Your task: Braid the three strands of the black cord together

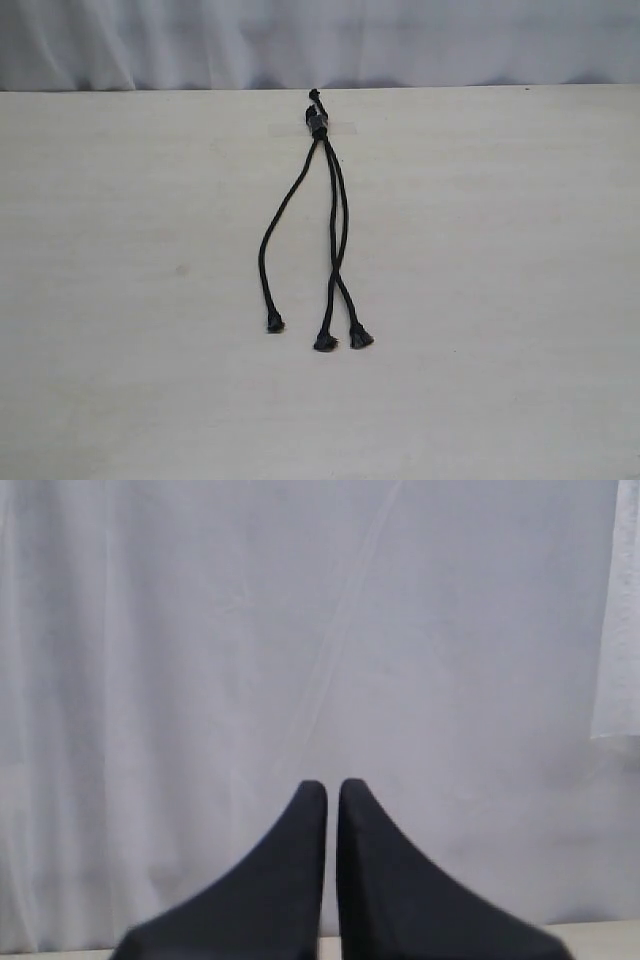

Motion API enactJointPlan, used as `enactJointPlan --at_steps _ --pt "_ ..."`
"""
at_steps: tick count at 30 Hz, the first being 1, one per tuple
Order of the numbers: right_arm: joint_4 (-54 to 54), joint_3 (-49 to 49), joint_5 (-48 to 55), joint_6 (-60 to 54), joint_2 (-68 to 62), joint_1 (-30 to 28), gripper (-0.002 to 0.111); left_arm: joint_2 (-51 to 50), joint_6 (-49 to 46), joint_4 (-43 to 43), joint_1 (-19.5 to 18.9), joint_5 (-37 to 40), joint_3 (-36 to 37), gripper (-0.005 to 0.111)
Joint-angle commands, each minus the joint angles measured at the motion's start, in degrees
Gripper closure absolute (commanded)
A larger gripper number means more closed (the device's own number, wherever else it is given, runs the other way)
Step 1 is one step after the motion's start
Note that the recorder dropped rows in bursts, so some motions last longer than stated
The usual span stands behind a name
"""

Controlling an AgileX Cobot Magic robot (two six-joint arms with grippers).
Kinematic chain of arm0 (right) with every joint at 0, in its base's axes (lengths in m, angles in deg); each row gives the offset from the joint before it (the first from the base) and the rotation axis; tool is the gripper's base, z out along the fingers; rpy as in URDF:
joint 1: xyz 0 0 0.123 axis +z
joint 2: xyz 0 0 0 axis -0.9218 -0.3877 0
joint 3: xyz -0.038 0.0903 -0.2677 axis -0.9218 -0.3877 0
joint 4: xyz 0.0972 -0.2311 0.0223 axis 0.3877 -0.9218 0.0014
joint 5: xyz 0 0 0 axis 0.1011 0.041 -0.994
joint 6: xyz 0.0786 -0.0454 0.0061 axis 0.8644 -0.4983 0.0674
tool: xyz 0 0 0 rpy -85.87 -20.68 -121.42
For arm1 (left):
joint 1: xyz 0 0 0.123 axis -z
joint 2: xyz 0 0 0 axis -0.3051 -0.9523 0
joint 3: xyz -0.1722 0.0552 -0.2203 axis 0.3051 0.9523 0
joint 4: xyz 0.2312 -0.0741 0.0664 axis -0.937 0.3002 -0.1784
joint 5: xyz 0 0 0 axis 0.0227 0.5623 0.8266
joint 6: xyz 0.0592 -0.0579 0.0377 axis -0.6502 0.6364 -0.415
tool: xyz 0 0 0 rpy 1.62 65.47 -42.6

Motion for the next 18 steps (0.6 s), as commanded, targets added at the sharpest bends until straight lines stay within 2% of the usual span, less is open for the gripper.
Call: enactJointPlan --at_steps 1,4,7,13,15,18 --pt "0.0 -0.1 -1.5 -2.1 0.2 -0.1 0.104 0.1 0.1 -0.7 0.0 -4.9 0.1 0.107" --pt "0.0 2.7 2.7 -2.1 -0.4 -0.1 0.104 0.1 0.1 -0.7 0.0 -2.5 -2.6 0.107" --pt "0.0 8.4 11.0 -2.1 -4.9 -0.1 0.104 -4.7 0.1 -0.8 0.0 2.0 -7.7 0.107" --pt "-0.1 22.5 33.5 1.5 -22.9 -0.1 0.104 -25.8 0.1 -0.8 0.0 11.3 -22.6 0.107" --pt "0.6 26.4 36.0 1.4 -29.9 -0.1 0.104 -33.2 0.1 -1.1 0.0 11.5 -26.8 0.107" --pt "1.1 28.8 33.1 1.4 -38.7 -0.1 0.104 -43.1 0.1 0.5 0.0 11.6 -30.8 0.107"
